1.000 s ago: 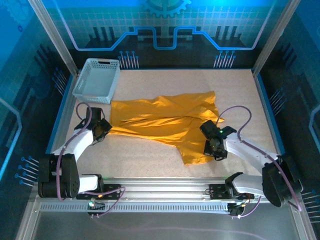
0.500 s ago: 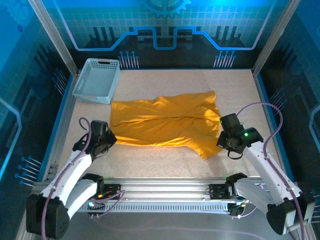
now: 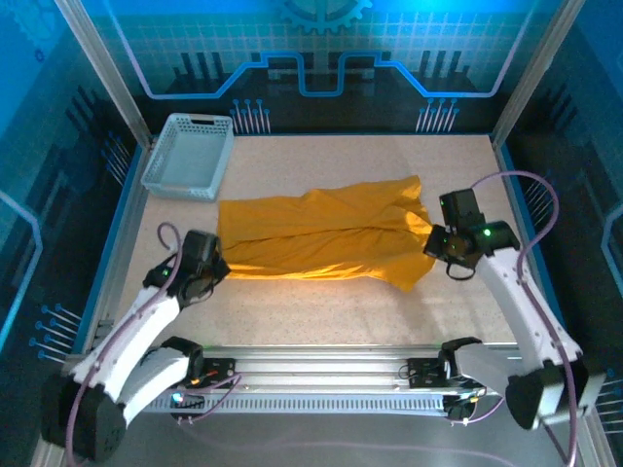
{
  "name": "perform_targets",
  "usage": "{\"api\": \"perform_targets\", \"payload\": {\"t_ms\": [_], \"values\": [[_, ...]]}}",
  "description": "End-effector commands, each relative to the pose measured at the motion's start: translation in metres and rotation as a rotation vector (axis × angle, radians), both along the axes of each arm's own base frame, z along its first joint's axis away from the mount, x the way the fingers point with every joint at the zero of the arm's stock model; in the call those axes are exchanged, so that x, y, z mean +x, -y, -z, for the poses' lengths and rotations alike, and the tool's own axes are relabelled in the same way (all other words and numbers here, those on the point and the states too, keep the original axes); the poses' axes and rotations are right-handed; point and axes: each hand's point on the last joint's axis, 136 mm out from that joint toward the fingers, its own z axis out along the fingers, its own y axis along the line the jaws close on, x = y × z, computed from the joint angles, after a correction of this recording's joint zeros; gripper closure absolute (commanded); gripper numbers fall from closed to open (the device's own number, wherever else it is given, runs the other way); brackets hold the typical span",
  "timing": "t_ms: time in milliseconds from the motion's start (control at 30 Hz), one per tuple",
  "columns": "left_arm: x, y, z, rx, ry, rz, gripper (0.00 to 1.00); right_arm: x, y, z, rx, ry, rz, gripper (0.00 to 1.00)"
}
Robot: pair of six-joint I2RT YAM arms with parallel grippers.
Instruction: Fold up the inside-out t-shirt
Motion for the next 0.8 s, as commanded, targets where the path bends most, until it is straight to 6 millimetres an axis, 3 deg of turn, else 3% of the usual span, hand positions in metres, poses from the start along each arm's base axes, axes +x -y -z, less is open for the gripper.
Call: {"api": "perform_targets", "payload": {"t_ms": [0,167,333,600,767], "values": [[0.045,-0.007,-0.021,0.069,0.078,0.016,1.00,0.042,-0.007,-0.017,0.009,0.075,-0.049,0.97],[0.091,-0.017,-0.024,0.060,0.089,-0.011,1.00,0.095,-0.019,-0.021,0.003,0.090,-0.099,0.96],[0.119,-0.031,-0.012,0.055,0.058,-0.055,1.00,0.140,-0.019,-0.017,-0.030,0.070,-0.097,0.95],[0.143,-0.047,0.005,0.027,0.034,-0.096,1.00,0.192,-0.012,-0.010,-0.090,0.047,-0.070,0.96],[0.156,-0.045,0.010,0.019,0.035,-0.080,1.00,0.213,-0.009,-0.005,-0.117,0.035,-0.057,0.96]]}}
